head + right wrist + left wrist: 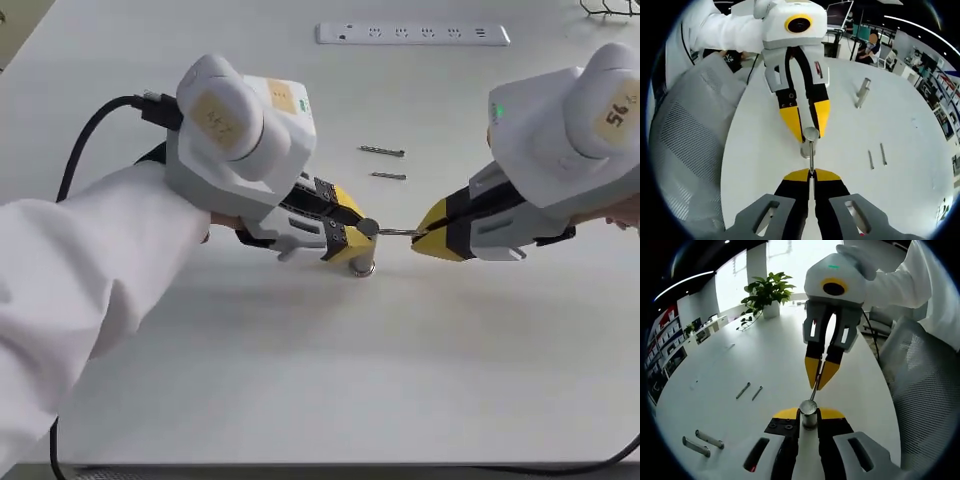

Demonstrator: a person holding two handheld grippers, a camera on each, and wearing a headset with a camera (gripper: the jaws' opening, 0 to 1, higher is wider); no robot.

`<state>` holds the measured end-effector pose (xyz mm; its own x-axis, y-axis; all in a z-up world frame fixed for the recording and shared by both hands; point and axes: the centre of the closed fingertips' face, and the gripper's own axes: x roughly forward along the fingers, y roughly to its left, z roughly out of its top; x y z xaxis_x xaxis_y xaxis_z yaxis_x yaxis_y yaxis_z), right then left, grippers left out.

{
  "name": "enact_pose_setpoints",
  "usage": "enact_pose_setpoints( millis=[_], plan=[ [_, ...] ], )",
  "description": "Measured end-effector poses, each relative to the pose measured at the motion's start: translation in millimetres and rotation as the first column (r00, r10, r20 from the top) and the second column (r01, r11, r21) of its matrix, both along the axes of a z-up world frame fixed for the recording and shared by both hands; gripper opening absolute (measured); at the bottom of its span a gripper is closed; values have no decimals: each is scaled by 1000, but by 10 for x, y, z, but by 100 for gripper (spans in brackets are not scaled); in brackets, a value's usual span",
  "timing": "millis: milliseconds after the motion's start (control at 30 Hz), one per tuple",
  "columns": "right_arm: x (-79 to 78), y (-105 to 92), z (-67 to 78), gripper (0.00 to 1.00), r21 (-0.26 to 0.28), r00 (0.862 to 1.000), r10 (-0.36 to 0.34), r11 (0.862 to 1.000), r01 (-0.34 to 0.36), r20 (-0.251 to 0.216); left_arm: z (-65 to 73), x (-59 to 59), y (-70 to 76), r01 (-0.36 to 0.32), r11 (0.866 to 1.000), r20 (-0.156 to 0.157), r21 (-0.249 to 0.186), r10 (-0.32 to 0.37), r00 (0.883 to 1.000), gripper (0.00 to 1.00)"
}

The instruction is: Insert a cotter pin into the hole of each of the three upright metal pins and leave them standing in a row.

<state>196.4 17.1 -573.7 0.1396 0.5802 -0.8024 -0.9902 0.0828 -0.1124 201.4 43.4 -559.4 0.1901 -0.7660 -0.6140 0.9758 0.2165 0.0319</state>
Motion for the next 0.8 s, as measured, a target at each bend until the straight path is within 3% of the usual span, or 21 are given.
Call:
enact_pose_setpoints(
  millis=[133,267,467,667,800],
  plan=[
    [-1,82,7,0,-11,999,34,999,-34,24,-14,2,-7,4,1000,1,7,-4,1000,11],
    [-31,167,77,0,0,999,46,999,-46,20,-13,3,-9,9,1000,2,9,-9,1000,11],
    [-21,261,54,0,0,996,88,996,-88,29,-16,13,-13,8,1000,-2,8,-8,1000,11],
    [-3,307,29,0,-24,986,154,988,-153,55,-17,10,-19,10,1000,-1,15,-10,1000,11],
    [-5,293,7,0,-76,969,229,972,-222,92,-18,4,-21,12,1000,1,22,-12,1000,11]
  ],
)
